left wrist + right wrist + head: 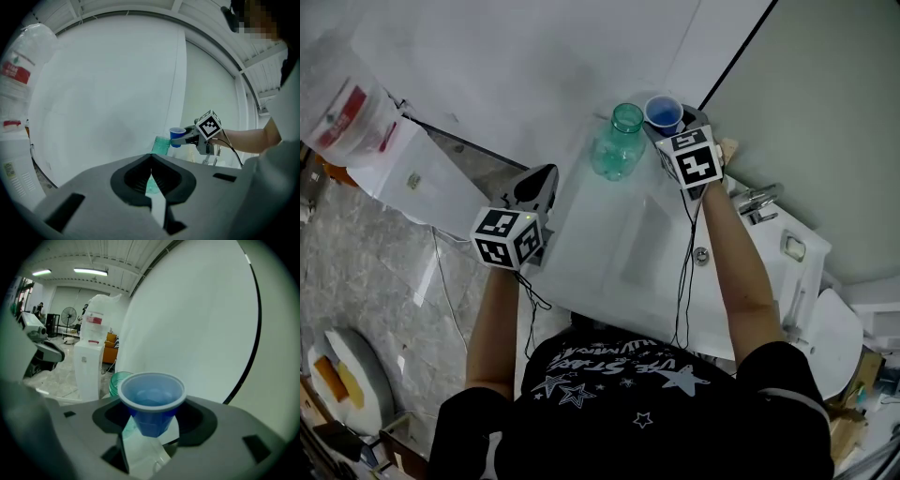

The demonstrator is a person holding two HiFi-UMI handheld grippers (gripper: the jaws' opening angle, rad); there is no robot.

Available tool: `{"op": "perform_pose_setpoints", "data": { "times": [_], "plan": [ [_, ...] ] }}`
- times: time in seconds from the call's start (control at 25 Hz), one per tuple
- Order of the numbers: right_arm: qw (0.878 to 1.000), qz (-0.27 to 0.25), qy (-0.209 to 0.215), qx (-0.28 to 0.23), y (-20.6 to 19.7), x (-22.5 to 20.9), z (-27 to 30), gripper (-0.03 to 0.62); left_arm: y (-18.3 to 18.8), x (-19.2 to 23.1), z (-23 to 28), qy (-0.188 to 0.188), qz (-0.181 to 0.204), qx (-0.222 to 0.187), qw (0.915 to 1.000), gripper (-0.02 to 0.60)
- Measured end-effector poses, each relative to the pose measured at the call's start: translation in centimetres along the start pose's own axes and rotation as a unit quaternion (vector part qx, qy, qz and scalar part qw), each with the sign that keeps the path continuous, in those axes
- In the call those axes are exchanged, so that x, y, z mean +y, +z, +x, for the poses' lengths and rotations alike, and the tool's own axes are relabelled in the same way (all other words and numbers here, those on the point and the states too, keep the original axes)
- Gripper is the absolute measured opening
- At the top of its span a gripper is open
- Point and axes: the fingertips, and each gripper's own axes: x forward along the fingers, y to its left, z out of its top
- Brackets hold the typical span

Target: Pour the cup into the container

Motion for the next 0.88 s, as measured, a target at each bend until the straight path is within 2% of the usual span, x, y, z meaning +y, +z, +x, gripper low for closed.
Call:
{"op": "perform_pose_setpoints", "data": {
  "times": [0.32,0.88],
  "plan": [
    [0.994,-0.095,-0.044,0.027,1.1,-0.8,0.3,0.284,-0.3,0.5,0.2,0.002,-0.006,0.001,1.0,0.011],
    [0.975,-0.198,-0.088,0.051,1.6,-0.9,1.2,0.285,-0.7,0.8,0.2,0.004,-0.01,-0.001,0.9999,0.011]
  ]
}}
